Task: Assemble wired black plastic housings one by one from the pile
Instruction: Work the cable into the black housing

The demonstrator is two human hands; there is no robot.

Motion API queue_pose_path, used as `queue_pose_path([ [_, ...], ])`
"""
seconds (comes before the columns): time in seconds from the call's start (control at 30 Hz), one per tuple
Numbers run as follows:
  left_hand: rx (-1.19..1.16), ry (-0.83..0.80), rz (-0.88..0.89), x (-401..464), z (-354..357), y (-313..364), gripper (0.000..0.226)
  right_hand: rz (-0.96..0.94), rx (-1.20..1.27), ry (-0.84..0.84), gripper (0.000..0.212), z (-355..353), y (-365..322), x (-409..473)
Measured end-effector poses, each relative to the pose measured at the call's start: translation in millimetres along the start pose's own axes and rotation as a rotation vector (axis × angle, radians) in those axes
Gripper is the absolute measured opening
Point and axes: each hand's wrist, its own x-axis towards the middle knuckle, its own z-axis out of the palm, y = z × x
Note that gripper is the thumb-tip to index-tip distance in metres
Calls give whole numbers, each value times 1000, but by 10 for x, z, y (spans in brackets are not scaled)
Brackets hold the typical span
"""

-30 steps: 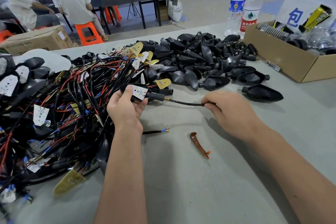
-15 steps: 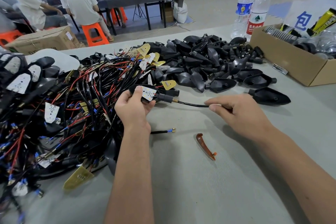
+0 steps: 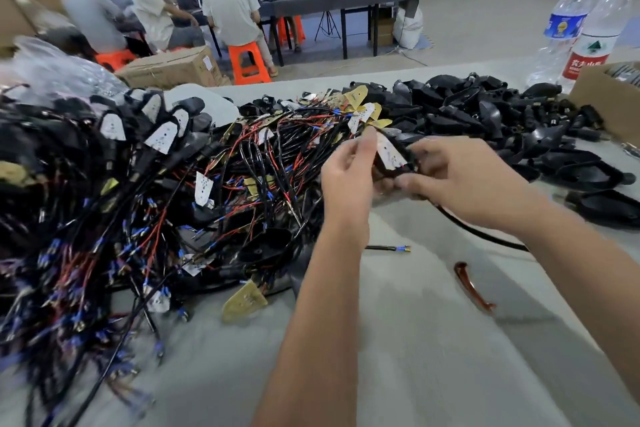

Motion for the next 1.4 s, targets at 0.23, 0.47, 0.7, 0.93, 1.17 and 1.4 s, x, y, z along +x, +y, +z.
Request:
queue_pose_path([
  [0.23,98,-225,-236,-254,-518,525,55,194,933,-12,24,366,-919,881],
  [0.47,1085,301,104,-305,-1599,1229,23,292,1074,-28,22,1251,-1825,1468],
  [0.7,1251,1082,137,-126,-2201,1518,17,-279,204,-218,64,1726,-2492,1722],
  [0.93,1167,1153,57,108,-1624,1190,29,-508,-138,-484,49,1815,-2283,1713],
  [1.17,1102,800,523,124,-952,687,29,-298,158,-56,28,1157,-1360,1333],
  [1.4,1015,218,499,121,30,-52,16,-22,39,423,19,559,-14,583],
])
